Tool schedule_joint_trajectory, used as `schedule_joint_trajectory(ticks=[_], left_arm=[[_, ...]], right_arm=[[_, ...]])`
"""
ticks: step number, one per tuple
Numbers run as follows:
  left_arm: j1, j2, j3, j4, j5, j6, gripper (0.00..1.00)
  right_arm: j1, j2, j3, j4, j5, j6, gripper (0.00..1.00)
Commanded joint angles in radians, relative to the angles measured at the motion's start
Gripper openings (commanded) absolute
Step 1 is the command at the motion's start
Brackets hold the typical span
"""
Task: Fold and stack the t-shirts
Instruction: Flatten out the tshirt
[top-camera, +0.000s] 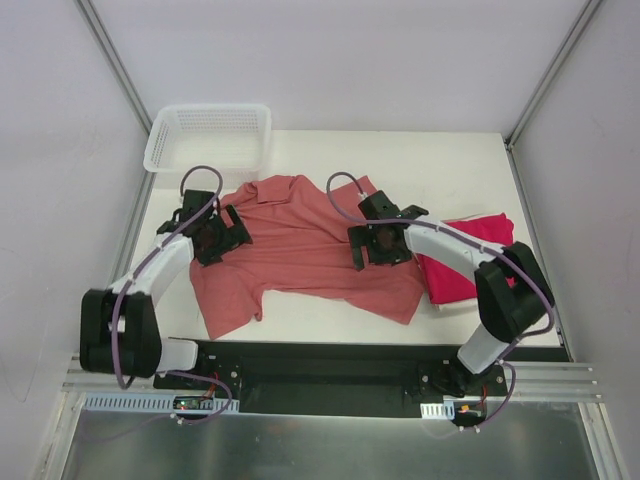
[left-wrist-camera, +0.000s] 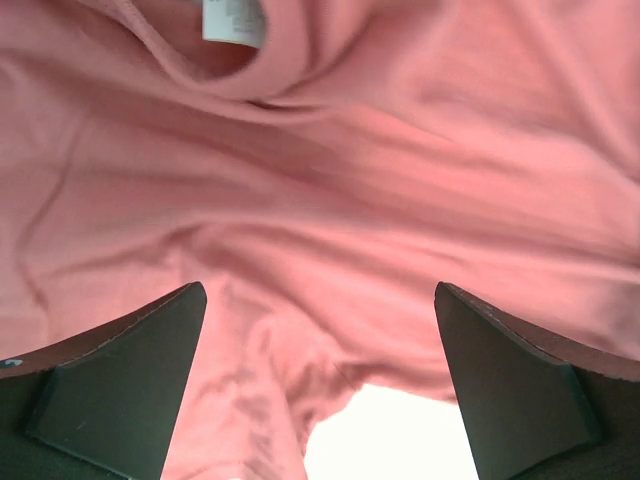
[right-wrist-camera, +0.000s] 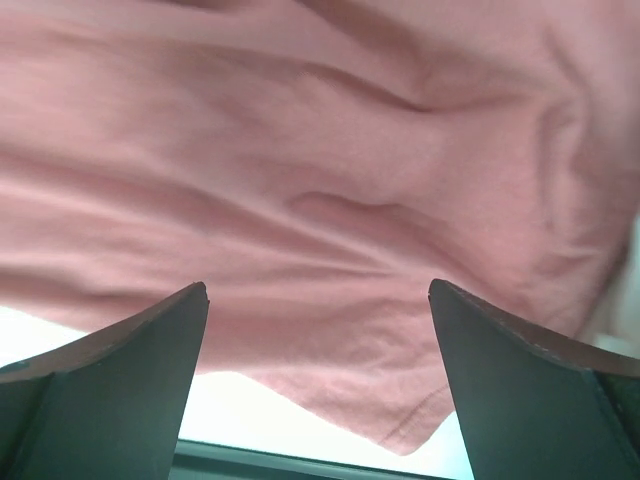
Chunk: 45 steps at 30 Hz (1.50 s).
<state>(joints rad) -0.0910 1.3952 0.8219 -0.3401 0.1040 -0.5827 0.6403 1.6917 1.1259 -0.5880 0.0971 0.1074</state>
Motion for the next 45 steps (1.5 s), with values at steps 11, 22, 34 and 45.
schedule_joint_trajectory(ticks=[11, 22, 34, 45], left_arm=[[-0.007, -0.455, -0.107, -0.155, -0.036, -0.179, 0.99], [-0.038, -0.735, -0.351, -0.534, -0.148, -0.456, 0.95], [-0.124, -0.578, -0.339, -0.680, -0.314, -0.640, 0.67], [-0.148, -0.553, -0.374, -0.616, -0.385, -0.686, 0.56]], right_arm=[[0.018, -0.427, -0.199, 0.077, -0.005, 0.044, 0.97], [0.058, -0.534, -0.386, 0.074, -0.049, 0.107, 0.97], [0.062, -0.535, -0.382, 0.080, -0.031, 0.084, 0.97], [0.062, -0.527, -0.368, 0.073, -0.010, 0.072, 0.97]])
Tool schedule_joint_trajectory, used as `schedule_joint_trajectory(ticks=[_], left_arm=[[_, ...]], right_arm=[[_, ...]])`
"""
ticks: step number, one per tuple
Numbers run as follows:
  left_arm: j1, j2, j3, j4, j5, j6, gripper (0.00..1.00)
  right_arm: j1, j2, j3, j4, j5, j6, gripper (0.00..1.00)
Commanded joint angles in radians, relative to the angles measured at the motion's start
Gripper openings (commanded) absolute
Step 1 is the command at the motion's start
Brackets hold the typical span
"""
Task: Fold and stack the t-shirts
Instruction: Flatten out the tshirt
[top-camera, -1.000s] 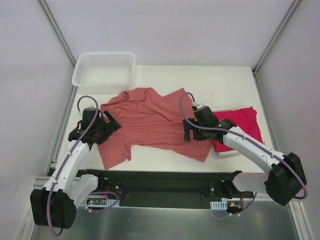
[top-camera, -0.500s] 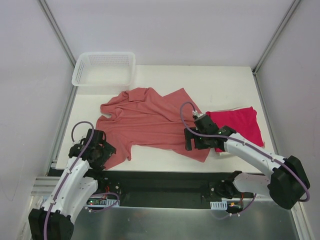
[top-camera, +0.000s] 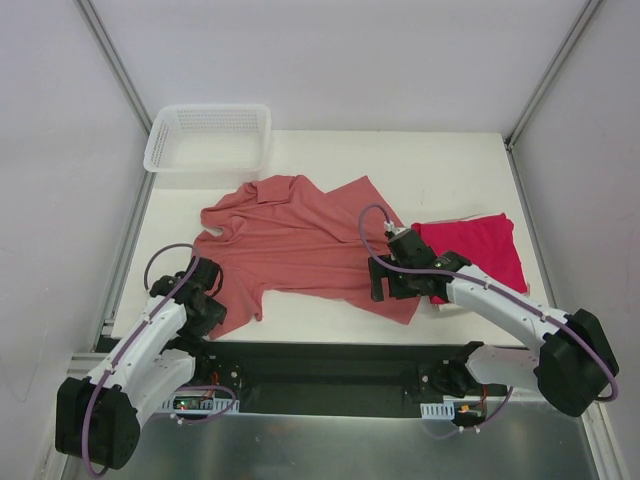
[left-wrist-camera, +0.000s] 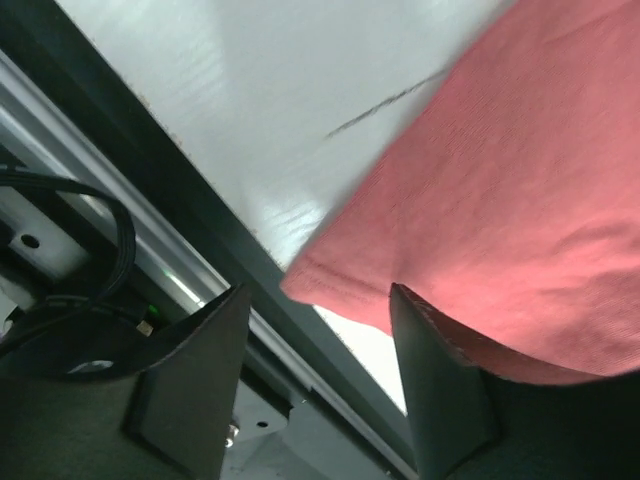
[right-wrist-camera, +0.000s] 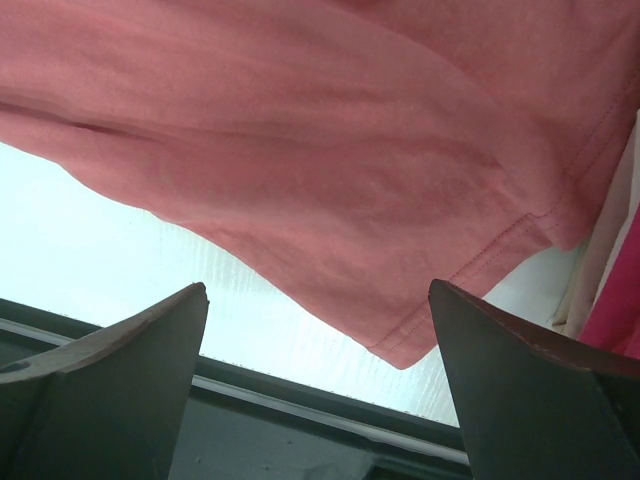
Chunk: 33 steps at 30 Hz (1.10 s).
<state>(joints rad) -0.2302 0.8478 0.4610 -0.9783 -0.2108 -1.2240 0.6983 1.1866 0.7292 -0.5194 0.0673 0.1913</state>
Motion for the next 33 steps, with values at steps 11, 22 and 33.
schedule_joint_trajectory(ticks=[11, 22, 33], left_arm=[[-0.009, 0.077, -0.053, 0.113, -0.093, -0.049, 0.24], [-0.009, -0.104, -0.025, 0.159, -0.081, 0.058, 0.00], [-0.009, -0.335, 0.001, 0.161, -0.117, 0.101, 0.00]], right_arm=[[0.003, -0.064, 0.016, -0.021, 0.060, -0.001, 0.97], [0.012, -0.150, -0.036, -0.116, 0.025, 0.100, 0.97], [0.187, -0.170, -0.155, -0.149, 0.094, 0.402, 0.99]])
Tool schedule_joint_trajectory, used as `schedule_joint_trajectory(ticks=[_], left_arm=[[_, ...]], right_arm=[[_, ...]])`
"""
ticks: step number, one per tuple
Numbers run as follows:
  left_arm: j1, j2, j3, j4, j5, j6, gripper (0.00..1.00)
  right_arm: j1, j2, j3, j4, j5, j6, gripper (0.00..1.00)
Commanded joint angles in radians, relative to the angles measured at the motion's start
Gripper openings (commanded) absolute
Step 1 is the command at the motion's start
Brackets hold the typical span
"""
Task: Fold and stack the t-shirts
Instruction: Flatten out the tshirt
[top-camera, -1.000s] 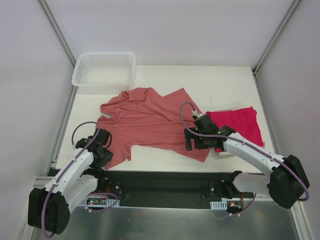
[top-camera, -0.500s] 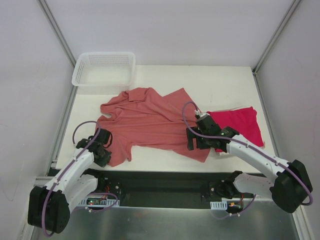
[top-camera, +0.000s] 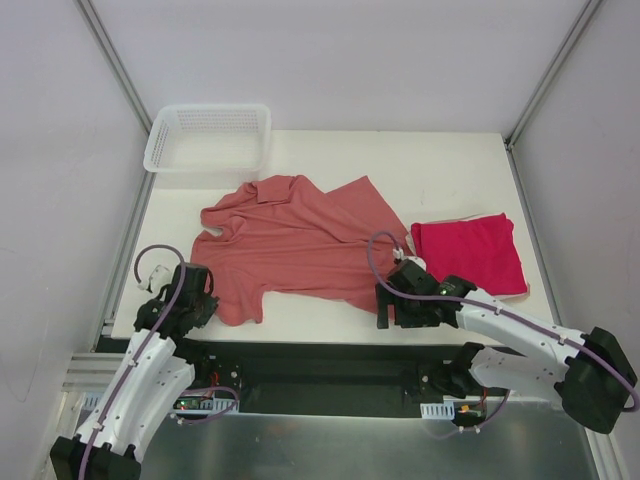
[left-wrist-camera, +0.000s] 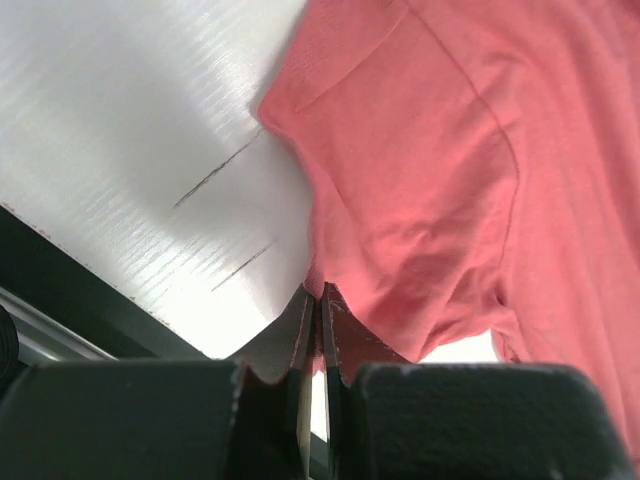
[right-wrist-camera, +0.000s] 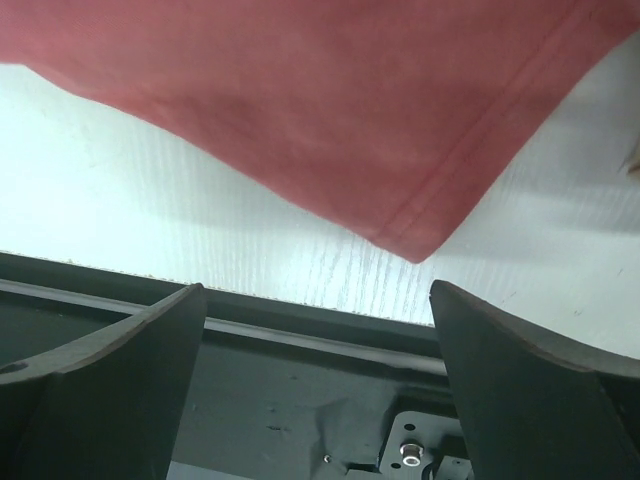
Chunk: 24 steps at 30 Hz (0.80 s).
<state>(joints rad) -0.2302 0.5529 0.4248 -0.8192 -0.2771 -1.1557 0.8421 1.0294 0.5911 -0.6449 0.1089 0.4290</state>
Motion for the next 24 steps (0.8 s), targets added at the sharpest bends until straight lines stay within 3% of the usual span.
schedule_joint_trajectory(ticks=[1, 7, 11, 18, 23, 24], left_arm=[[-0.009, -0.047, 0.038, 0.000, -0.054, 0.034, 0.00], [-0.009, -0.056, 0.042, 0.000, -0.082, 0.039, 0.00], [-0.009, -0.050, 0.046, 0.000, -0.088, 0.050, 0.00], [-0.009, -0.042, 0.046, 0.000, -0.097, 0.050, 0.00], [-0.009, -0.034, 0.048, 0.002, -0.108, 0.048, 0.00], [-0.009, -0.033, 0.049, 0.002, -0.106, 0.048, 0.00]], right_arm=[[0.049, -0.015, -0.023, -0.024, 0.063, 0.178, 0.97], [0.055, 0.026, -0.036, -0.075, 0.176, 0.325, 0.94], [0.055, 0.044, -0.077, -0.009, 0.192, 0.379, 0.86], [0.055, 0.087, -0.054, 0.013, 0.282, 0.372, 0.70], [0.052, 0.161, -0.001, 0.024, 0.307, 0.324, 0.68], [0.051, 0.178, 0.007, 0.027, 0.307, 0.317, 0.63]])
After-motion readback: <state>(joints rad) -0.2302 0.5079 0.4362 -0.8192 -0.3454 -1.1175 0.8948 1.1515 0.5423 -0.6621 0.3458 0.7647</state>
